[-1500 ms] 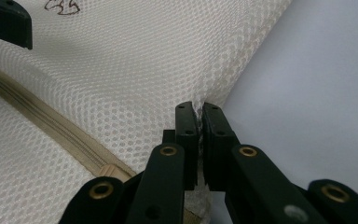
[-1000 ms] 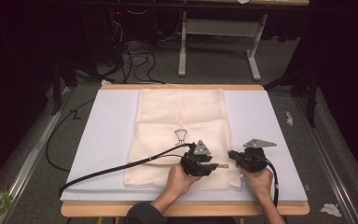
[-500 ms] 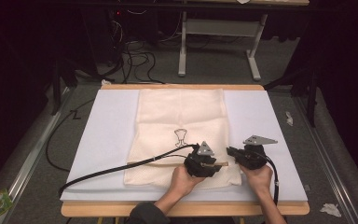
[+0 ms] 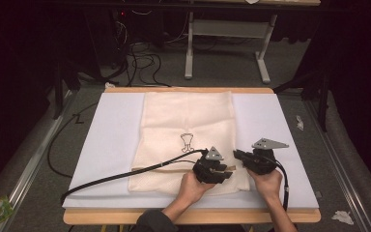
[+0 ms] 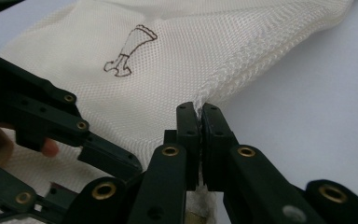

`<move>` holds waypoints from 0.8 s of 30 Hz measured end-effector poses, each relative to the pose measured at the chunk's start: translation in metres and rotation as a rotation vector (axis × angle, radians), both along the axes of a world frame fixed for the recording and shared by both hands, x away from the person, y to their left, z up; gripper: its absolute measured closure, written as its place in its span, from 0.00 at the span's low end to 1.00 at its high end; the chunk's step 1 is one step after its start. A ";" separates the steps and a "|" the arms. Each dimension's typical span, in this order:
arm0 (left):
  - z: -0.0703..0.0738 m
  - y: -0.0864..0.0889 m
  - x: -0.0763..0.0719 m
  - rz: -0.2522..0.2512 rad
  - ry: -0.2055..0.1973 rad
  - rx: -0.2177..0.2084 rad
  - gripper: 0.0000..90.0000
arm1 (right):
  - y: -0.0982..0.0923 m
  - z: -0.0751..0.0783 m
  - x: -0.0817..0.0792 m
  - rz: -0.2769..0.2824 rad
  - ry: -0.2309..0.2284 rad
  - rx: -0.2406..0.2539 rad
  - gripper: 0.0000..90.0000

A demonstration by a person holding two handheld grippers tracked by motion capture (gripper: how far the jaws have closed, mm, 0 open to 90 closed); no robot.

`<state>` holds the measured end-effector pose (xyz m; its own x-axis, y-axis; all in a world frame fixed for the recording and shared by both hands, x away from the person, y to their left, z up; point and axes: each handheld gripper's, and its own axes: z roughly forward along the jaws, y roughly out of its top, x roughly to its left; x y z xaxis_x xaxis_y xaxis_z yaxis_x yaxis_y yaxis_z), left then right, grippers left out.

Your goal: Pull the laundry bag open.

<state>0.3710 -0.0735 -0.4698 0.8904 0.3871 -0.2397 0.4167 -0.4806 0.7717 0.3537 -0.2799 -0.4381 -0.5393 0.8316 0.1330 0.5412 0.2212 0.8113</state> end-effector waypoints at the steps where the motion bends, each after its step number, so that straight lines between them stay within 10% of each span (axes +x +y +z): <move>1: -0.002 -0.001 0.001 0.002 0.006 0.000 0.69 | 0.002 0.001 0.000 0.006 -0.003 0.008 0.98; 24: 0.000 -0.009 0.006 -0.033 0.033 -0.021 0.86 | 0.002 -0.001 0.002 0.015 0.000 0.023 0.98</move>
<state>0.3775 -0.0821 -0.4696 0.8940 0.3522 -0.2769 0.4262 -0.4785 0.7677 0.3556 -0.2774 -0.4390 -0.5514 0.8202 0.1525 0.5383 0.2102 0.8161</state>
